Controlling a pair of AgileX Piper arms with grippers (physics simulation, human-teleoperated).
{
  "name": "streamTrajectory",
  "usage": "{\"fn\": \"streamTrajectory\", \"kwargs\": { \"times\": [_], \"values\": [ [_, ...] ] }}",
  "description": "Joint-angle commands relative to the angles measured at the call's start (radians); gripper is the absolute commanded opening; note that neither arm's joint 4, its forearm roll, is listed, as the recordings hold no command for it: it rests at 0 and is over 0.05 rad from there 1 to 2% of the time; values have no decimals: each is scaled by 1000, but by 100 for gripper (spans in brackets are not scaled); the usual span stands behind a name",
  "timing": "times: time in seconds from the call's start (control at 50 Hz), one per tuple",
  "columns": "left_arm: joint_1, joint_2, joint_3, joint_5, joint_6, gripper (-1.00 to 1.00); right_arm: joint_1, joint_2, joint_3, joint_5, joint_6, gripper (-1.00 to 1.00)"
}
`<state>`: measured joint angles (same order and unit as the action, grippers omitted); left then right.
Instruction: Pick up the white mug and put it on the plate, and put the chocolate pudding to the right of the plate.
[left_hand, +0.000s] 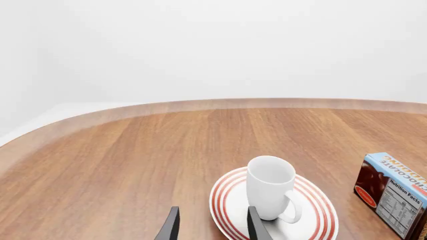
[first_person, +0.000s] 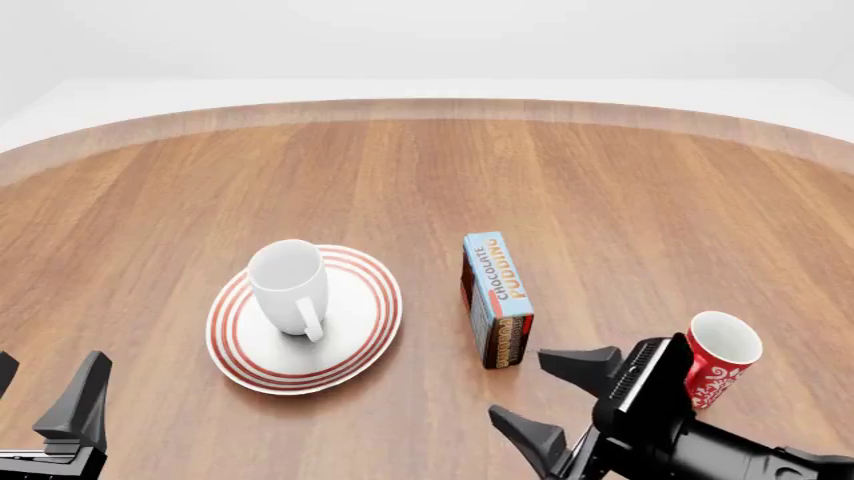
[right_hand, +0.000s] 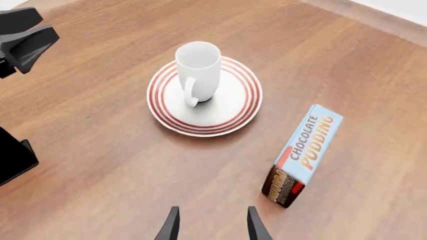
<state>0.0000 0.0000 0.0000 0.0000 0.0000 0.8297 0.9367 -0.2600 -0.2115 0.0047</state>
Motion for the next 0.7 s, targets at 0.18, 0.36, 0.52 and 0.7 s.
{"fn": "streamTrajectory", "kwargs": {
  "times": [0.18, 0.36, 0.52, 0.7],
  "values": [
    [0, 0, 0, 0, 0, 100, -41, -188, 36, 146, -13, 100],
    [0, 0, 0, 0, 0, 100, -55, -262, 49, 210, -24, 100],
    [0, 0, 0, 0, 0, 100, -84, -352, 49, 296, -38, 100],
    [0, 0, 0, 0, 0, 100, -109, -454, 53, 387, -44, 100]
  ]
}}
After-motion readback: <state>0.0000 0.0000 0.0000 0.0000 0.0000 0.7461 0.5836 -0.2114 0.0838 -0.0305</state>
